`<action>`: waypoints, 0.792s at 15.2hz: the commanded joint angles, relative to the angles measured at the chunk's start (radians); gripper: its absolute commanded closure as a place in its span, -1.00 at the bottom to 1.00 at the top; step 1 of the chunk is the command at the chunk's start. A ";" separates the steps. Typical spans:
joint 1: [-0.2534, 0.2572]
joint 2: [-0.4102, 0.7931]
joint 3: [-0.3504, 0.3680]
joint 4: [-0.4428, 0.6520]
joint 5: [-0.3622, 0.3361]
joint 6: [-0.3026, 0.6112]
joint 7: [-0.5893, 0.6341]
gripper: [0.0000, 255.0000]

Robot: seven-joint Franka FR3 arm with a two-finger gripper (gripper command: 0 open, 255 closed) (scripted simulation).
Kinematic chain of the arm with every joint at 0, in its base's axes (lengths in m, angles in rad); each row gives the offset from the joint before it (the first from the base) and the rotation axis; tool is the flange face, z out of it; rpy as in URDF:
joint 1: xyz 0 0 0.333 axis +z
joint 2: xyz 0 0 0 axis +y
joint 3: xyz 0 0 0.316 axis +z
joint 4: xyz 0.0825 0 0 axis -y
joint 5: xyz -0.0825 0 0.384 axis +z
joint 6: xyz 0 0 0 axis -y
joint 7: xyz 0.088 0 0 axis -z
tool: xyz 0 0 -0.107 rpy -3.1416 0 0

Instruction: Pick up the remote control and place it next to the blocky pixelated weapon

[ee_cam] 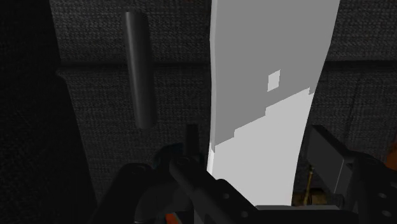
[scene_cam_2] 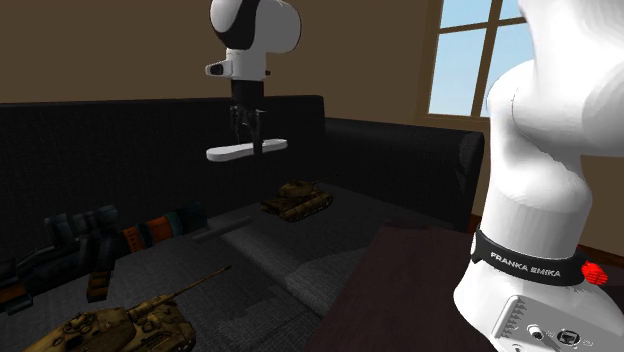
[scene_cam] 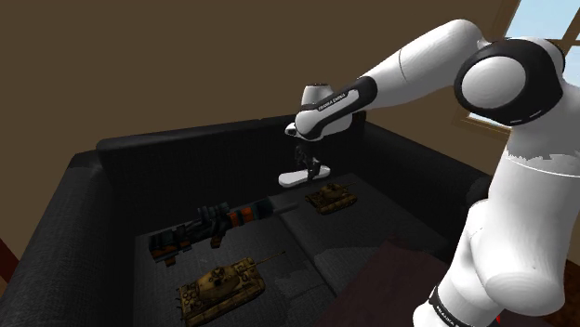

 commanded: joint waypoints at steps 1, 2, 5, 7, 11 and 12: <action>0.019 0.035 0.018 0.049 0.011 -0.016 0.033 1.00; 0.028 0.053 0.027 0.074 0.017 -0.023 0.050 1.00; 0.055 0.112 0.053 0.154 0.032 -0.046 0.099 1.00; 0.071 0.155 0.068 0.215 0.041 -0.066 0.130 1.00; 0.068 0.182 0.073 0.195 0.055 -0.020 0.121 1.00; 0.067 0.189 0.074 0.191 0.058 -0.009 0.119 1.00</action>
